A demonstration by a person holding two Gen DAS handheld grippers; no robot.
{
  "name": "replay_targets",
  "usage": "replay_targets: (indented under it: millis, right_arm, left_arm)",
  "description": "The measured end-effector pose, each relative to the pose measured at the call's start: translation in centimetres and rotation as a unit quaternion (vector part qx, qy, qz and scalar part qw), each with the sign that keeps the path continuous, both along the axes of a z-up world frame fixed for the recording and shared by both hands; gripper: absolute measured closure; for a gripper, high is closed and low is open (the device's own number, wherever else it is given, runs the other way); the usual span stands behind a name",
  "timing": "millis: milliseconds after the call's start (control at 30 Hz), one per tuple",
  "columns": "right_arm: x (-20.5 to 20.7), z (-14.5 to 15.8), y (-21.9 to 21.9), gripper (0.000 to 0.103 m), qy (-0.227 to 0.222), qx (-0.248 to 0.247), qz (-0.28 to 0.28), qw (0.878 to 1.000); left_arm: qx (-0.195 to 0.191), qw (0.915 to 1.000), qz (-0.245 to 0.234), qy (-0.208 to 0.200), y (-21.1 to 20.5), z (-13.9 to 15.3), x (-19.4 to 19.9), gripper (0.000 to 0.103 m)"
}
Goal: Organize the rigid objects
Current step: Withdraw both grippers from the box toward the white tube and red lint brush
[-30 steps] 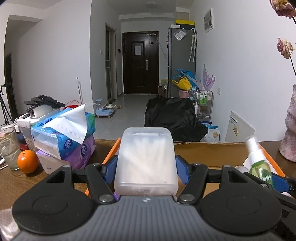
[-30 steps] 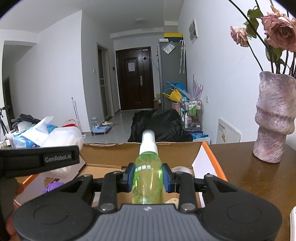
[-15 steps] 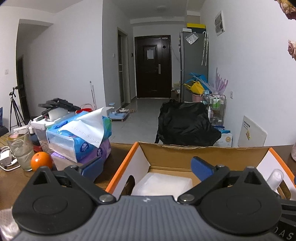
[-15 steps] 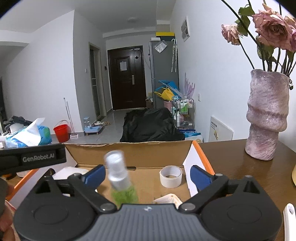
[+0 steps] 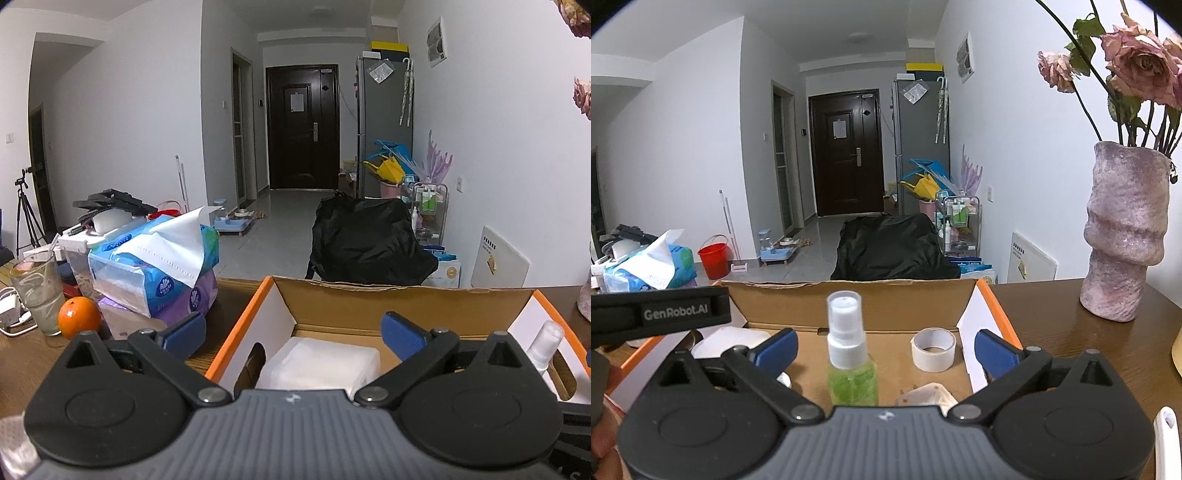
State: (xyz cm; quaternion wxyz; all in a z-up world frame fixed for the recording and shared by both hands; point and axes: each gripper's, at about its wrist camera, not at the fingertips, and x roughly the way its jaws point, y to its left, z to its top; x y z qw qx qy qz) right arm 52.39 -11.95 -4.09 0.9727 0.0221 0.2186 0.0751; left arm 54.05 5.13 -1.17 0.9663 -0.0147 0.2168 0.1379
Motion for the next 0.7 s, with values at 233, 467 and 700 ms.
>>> replay_targets:
  millis: [233, 467, 700]
  right_arm:
    - [-0.8, 0.3, 0.1, 0.0, -0.003, -0.007, 0.0, 1.0]
    - [-1.8, 0.8, -0.2, 0.0, -0.001, -0.006, -0.004, 1.0]
    - [-3.8, 1.5, -0.8, 0.0, -0.007, -0.004, -0.002, 1.0]
  left_arm:
    - [-0.008, 1.0, -0.002, 0.003, -0.4, 0.3, -0.7, 0.0]
    - [-0.012, 0.9999, -0.003, -0.007, -0.7, 1.1, -2.6, 0.0]
    - [-0.013, 0.9998, -0.007, -0.012, -1.2, 1.7, -4.7, 0.0]
